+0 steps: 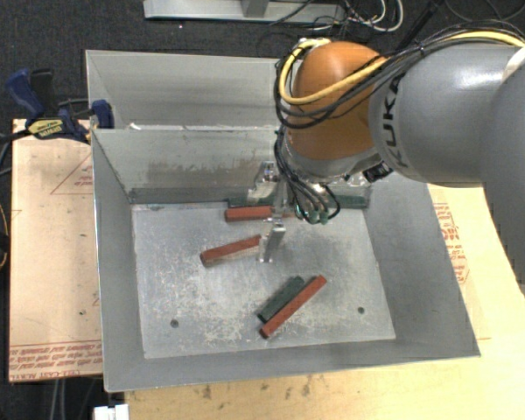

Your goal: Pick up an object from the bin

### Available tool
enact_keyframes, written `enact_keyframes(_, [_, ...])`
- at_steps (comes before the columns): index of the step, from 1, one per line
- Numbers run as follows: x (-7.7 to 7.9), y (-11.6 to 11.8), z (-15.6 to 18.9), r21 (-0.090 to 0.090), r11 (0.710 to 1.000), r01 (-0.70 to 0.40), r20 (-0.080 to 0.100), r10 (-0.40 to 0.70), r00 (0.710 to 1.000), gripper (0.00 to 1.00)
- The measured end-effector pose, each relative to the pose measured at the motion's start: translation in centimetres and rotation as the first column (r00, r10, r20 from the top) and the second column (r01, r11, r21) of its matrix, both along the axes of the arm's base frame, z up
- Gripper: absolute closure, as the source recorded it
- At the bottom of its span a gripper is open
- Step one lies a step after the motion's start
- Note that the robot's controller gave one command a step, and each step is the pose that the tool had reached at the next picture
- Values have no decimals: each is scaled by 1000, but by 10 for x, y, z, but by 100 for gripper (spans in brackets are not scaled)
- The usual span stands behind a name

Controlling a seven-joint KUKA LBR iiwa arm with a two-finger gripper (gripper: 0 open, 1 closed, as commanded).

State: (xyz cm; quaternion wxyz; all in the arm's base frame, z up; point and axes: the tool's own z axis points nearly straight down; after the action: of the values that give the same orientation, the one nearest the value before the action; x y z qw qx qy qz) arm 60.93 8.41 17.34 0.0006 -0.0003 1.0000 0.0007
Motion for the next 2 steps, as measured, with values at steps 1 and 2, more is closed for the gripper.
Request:
enact_keyframes(1, [53,16,-82,10,995,95,34,-96,995,100])
enact_keyframes(2, [43,18,-90,5,996,92,-13,-92,996,0])
